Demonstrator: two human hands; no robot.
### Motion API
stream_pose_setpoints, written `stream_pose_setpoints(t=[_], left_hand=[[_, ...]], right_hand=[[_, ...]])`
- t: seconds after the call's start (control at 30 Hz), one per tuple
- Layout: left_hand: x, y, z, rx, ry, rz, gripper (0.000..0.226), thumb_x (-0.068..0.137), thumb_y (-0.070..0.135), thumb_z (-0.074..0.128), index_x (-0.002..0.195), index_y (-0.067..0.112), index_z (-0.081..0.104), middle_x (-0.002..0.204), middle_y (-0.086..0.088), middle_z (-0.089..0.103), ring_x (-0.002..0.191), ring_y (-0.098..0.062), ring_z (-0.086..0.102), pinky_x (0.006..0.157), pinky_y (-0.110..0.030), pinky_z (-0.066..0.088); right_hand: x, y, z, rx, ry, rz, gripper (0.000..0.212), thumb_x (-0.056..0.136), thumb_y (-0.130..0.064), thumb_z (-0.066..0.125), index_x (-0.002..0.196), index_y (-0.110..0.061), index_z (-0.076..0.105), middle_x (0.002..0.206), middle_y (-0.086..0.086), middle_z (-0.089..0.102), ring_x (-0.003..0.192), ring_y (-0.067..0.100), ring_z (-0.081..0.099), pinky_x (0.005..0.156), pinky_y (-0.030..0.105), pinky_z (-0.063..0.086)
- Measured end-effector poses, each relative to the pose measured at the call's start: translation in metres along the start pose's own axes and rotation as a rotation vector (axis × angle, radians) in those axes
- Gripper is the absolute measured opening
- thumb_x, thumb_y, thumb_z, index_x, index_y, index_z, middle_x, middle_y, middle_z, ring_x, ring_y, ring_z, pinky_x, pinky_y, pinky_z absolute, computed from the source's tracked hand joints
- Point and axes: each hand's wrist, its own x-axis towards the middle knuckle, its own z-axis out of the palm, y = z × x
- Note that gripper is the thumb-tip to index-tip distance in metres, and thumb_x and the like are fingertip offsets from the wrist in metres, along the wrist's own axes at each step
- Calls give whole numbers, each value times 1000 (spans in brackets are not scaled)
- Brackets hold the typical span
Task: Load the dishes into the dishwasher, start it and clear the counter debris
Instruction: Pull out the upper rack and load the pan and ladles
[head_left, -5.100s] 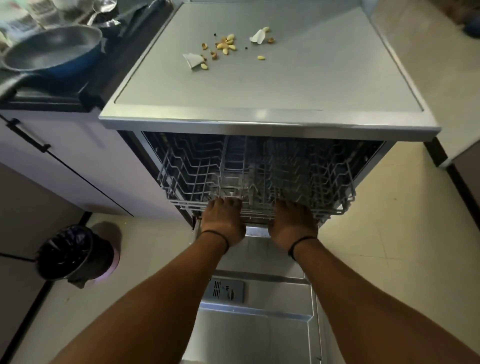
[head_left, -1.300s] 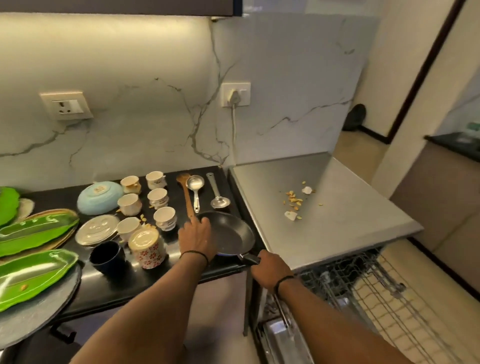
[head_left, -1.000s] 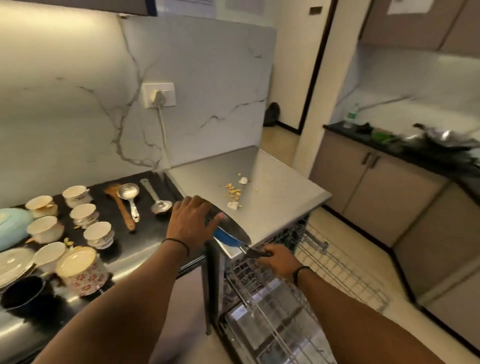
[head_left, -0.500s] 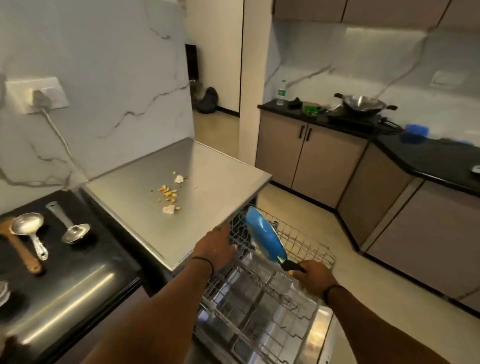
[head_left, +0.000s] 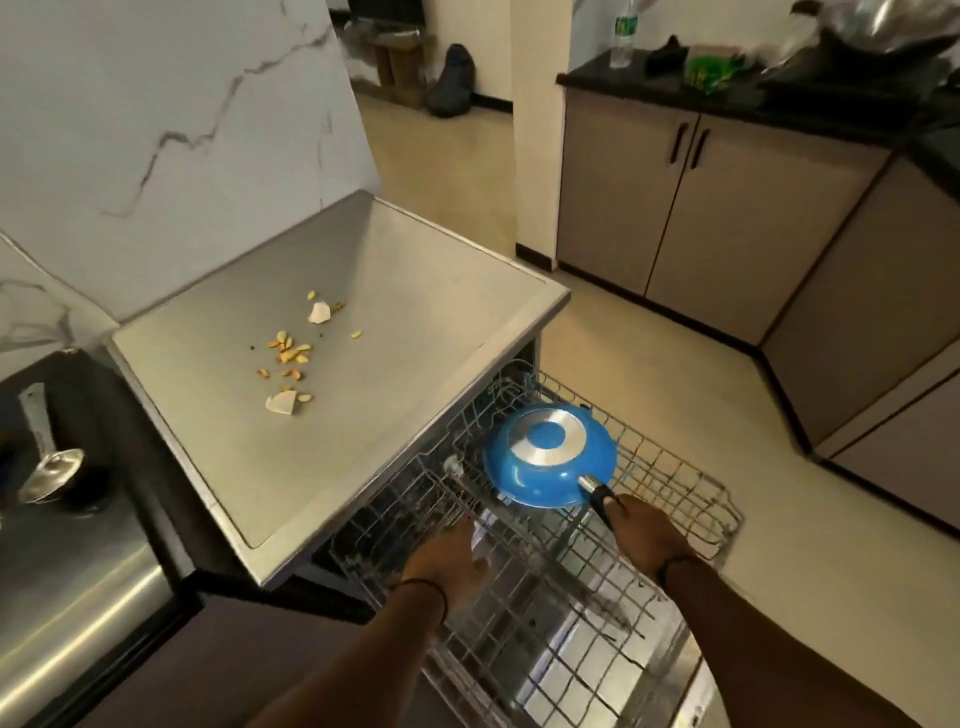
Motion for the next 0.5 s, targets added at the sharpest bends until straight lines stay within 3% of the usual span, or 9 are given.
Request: stream_pose_setpoints(t=[0.1,0.2,0.27,0.33,0.5], left_hand=[[21,0,9,-42,-17,-73,56,93,39,54,143,20,36,139,-5,53,126,-23,52,103,-36,43],[42,-1,17,-155,-22,-128,59,92,36,55,145,22,34,140,-4,53,127,-22,52,105,-38,43],[55,1,19,-254,-23,-172,64,92,33,54,150,24,28,141,-5,52,126,-23,52,104,-38,44],[69,2,20,-304,-22,-187,67,93,31,52,152,26,22,139,-7,53,119,-24,56,99,-38,48],[110,0,32,-358,-29,-259,60,92,33,52,147,22,28,128,-7,58,100,-18,56,87,-28,45]], right_hand=[[23,4,10,169,-85,-34,35,95,-50,45,91,-18,59,92,12,67,87,26,63,70,29,43],[42,13,28,180,-200,-88,53,73,-71,61,104,-28,60,92,-6,68,89,11,63,76,30,50],[55,21,40,158,-217,-82,50,67,-67,68,101,-31,59,90,-11,67,88,7,63,80,33,53],[66,23,47,131,-188,-78,37,73,-53,71,97,-29,59,84,-9,66,83,5,62,80,33,54],[108,24,63,71,-170,-144,25,85,-43,65,101,-25,56,82,-7,64,78,10,61,64,26,47]])
